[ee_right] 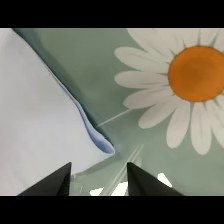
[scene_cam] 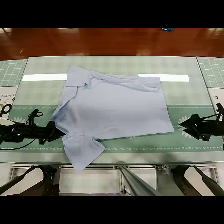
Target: Fold the shirts.
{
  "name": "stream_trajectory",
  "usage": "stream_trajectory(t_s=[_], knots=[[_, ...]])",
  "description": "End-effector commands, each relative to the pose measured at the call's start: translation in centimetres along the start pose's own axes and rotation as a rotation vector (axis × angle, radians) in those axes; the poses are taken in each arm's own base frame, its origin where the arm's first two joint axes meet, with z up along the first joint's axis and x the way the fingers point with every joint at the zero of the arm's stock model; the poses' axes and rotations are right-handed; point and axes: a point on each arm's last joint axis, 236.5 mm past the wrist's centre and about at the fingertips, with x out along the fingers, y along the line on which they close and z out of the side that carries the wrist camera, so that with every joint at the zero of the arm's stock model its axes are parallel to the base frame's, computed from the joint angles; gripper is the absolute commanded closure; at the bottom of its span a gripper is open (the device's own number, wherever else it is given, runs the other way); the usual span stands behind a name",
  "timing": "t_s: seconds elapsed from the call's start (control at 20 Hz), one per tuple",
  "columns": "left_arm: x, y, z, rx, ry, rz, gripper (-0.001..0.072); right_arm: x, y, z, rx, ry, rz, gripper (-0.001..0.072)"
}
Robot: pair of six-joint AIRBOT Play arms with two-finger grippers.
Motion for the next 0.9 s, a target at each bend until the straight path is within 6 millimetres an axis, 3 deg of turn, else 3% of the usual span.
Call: stream_trajectory(t_s=[0.0,0.3,0.45,0.5,0.55,0.6,0.7,0.85], knots=[[0.0,0.5,0.9,0.006,-0.038,0.02,0.0687,1.7,0.2,-1.3,0.024,0.12,0.058,0.0301],[0.0,0.6,1.3,0.006,-0.055,0.027,0.0687,5.1,0.7,-1.6,0.053,0.215,0.115,0.0301],[0.0,0.6,1.3,0.006,-0.055,0.027,0.0687,7.7,2.7,-1.9,0.012,0.233,0.129,0.0302],[0.0,0.6,1.3,0.006,-0.055,0.027,0.0687,8.3,3.6,-1.6,0.001,0.219,0.137,0.0326],[0.0,0.6,1.3,0.005,-0.053,0.026,0.0688,8.5,4.6,-1.4,-0.026,0.213,0.145,0.0534],[-0.1,0.4,1.0,0.009,-0.039,0.02,0.0688,8.3,5.7,-1.3,-0.086,0.218,0.165,0.0687],[-1.2,-0.8,1.0,0.073,-0.032,0.002,0.0688,6.7,8.1,-1.1,-0.184,0.246,0.203,0.0688],[-6.4,-5.5,4.5,0.19,-0.189,-0.031,0.0688,1.2,13.2,3.0,-0.314,0.151,0.266,0.0688]])
